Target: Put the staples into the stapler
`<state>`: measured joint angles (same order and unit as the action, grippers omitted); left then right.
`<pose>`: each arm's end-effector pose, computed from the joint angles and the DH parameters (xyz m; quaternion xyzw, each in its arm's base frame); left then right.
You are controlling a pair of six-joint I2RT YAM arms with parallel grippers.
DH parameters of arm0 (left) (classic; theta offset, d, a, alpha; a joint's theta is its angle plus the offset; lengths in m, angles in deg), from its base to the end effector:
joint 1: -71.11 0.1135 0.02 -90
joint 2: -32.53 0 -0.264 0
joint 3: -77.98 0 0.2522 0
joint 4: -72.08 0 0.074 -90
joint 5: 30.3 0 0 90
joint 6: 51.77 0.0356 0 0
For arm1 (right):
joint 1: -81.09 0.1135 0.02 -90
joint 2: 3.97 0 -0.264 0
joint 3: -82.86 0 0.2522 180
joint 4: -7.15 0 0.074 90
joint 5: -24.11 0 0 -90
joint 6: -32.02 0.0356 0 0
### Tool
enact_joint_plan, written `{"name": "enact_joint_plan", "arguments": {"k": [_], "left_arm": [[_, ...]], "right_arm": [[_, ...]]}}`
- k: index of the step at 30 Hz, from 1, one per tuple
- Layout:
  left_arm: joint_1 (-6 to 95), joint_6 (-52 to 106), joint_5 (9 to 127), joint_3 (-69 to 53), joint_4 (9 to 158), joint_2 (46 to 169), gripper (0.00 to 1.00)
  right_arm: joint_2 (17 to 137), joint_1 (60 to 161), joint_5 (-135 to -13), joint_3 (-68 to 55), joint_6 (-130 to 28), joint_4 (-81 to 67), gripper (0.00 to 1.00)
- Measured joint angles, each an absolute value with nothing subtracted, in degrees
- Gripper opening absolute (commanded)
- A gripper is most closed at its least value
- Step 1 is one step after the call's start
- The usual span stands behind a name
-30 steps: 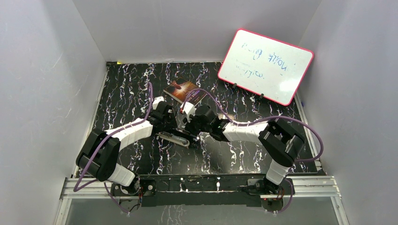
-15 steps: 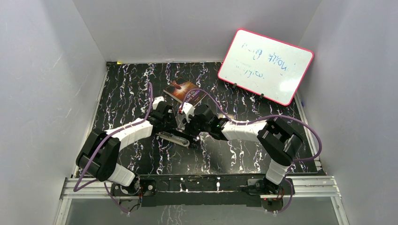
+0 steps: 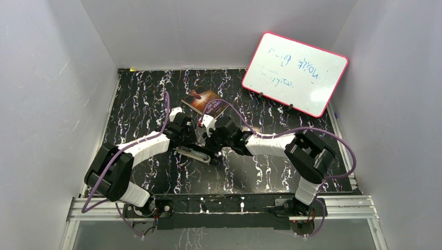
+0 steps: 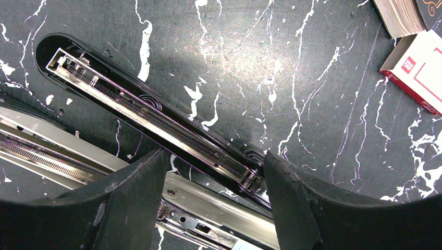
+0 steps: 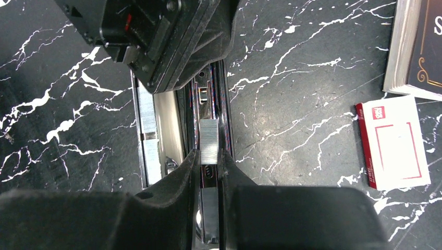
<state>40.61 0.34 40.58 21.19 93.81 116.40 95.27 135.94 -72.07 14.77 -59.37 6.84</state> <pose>0.2534 -0.1357 0.1802 -0.1178 0.9174 -0.0664 0.3743 0.2108 0.3060 0.1865 -0.4338 0.7558 0.2616 0.4149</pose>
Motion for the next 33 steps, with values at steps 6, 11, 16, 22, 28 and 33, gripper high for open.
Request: {"name": "enact_joint_plan", "arguments": {"k": [6,11,16,22,28,33], "left_arm": [[40.61,0.38,40.58,21.19,93.81,116.4,0.67],[40.61,0.49,40.58,21.19,93.79,116.4,0.67],[40.61,0.54,40.58,21.19,93.79,116.4,0.67],[40.61,0.54,40.56,21.19,93.79,116.4,0.67],[40.61,0.56,40.56,21.19,93.79,116.4,0.67],[40.61,0.56,40.58,21.19,93.79,116.4,0.67]], "right_arm": [[97.3,135.94,-72.09,13.33,-59.13,6.78,0.0],[97.48,135.94,-72.09,13.13,-59.0,6.51,0.0],[97.57,135.94,-72.09,12.78,-58.97,5.86,0.0],[96.78,135.94,-71.91,12.74,-59.06,5.33,0.0],[91.97,135.94,-72.04,14.95,-59.28,7.08,0.0],[91.12,135.94,-72.09,15.1,-59.24,8.31,0.0]]}}
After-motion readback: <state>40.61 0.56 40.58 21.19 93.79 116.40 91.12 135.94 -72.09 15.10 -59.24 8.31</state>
